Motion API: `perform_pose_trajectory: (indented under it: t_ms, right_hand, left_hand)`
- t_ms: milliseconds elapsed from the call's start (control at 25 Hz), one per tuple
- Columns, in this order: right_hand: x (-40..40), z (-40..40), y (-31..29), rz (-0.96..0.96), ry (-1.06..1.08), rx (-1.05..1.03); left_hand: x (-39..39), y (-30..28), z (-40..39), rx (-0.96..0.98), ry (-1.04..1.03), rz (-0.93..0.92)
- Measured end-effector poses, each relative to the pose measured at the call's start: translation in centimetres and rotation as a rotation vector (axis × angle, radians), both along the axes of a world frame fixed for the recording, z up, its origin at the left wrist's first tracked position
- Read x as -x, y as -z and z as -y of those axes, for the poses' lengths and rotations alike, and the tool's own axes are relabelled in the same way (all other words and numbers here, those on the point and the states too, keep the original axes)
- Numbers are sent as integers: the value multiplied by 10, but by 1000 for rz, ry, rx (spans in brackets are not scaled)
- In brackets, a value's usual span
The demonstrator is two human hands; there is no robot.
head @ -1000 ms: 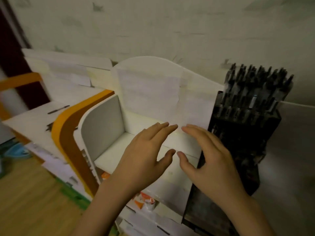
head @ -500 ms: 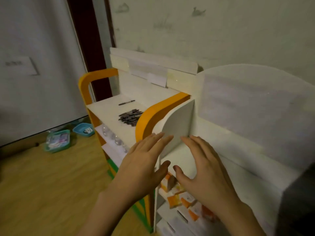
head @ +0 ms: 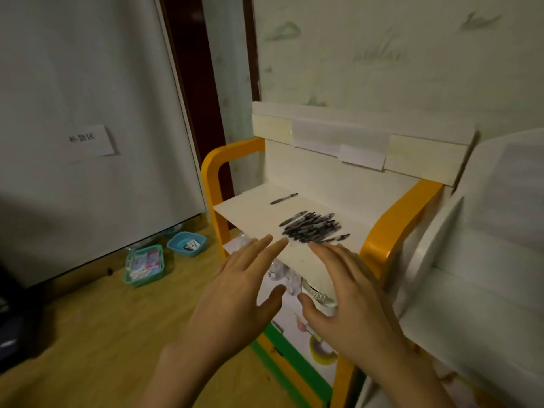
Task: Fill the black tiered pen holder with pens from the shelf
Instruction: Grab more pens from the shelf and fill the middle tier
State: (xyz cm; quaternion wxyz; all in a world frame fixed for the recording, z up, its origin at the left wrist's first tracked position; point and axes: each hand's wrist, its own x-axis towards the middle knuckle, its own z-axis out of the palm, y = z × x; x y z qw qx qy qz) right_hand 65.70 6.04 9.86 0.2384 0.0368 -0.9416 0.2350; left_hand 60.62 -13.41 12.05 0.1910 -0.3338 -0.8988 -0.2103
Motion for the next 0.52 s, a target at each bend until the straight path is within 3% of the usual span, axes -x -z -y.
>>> perform_pose_trajectory:
  t_ms: [520]
  right_hand:
    - [209,-26,39,73,207,41]
  left_hand:
    - [233,18,-24,3,122,122]
